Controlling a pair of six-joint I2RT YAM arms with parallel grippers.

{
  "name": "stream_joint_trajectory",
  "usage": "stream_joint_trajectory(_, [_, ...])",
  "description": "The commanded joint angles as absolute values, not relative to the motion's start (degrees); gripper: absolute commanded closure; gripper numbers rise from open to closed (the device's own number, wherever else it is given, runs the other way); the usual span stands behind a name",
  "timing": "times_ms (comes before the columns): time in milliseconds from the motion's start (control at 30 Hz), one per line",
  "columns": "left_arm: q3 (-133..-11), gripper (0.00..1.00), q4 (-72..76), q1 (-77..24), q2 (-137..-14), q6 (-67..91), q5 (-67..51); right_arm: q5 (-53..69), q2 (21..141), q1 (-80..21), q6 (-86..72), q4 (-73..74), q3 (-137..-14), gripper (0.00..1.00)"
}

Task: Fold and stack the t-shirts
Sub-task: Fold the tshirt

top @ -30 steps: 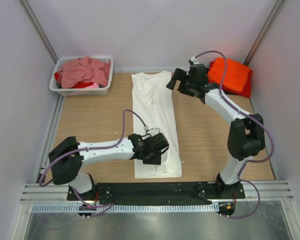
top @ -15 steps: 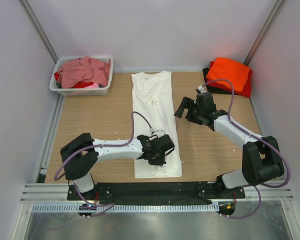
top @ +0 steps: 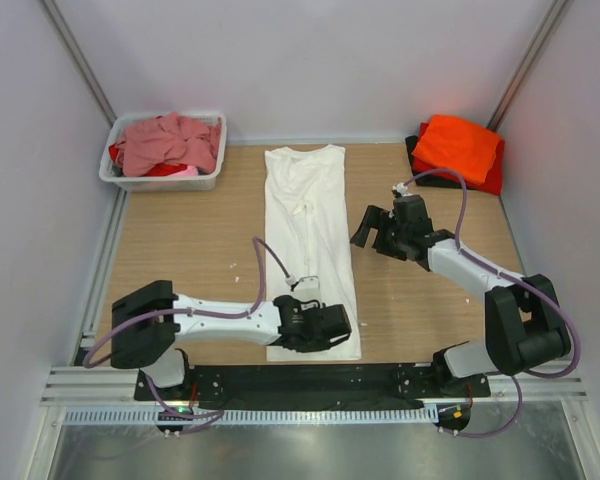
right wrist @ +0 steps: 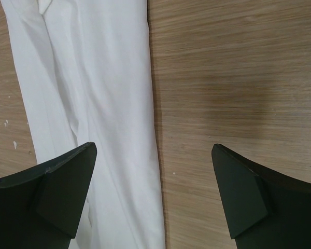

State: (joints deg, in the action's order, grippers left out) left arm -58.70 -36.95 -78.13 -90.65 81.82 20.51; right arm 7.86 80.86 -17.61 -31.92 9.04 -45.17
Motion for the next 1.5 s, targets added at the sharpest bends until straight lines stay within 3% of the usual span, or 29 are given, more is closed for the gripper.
stream_joint_trajectory(0, [-59.7, 0.6, -41.6, -78.2, -94.8, 85.2, 21.6, 7.3, 78.1, -17.8, -30.4, 9.4, -45.8, 0.0])
stream_joint_trajectory(67, [-60.7, 0.41, -44.1, -78.2, -95.4, 85.0, 21.7, 7.2, 76.9, -17.8, -29.9, 10.7, -45.6, 0.0])
stream_joint_trajectory(167, [-61.6, 0.34, -48.4, -78.2, -93.3, 84.5, 24.0, 7.6, 73.7, -17.9, -30.2, 13.5, -44.7, 0.0])
stream_joint_trajectory(500, [-61.3, 0.39, -54.0, -77.4, -73.2, 78.8, 28.8, 7.5, 52.6, -25.0, -43.1, 22.2, -33.4, 0.0])
stream_joint_trajectory(800, [-51.1, 0.43, -50.6, -70.9, -65.1, 76.7, 25.4, 1.7, 46.7, -42.3, -55.4, 28.9, -27.5, 0.02])
stream_joint_trajectory(933, [-41.7, 0.45, -46.4, -68.3, -58.2, 77.3, 23.4, -2.5, 45.4, -49.2, -60.2, 30.0, -24.7, 0.13])
stream_joint_trajectory(967, [-40.4, 0.46, -45.8, -67.4, -55.7, 77.4, 22.9, -3.4, 44.6, -51.3, -62.3, 30.0, -24.0, 0.23])
stream_joint_trajectory(1000, [-39.0, 0.46, -45.5, -67.0, -54.6, 78.0, 22.4, -3.6, 44.1, -52.2, -63.3, 29.9, -23.3, 0.26])
stream_joint_trajectory(1333, [-24.4, 0.47, -31.3, -65.2, -49.7, 79.2, 14.7, -6.9, 45.3, -60.9, -70.6, 28.0, -19.3, 0.43])
stream_joint_trajectory(1467, [-21.9, 0.46, -25.9, -65.0, -50.5, 79.0, 13.1, -8.4, 47.1, -63.0, -72.8, 25.9, -18.2, 0.58])
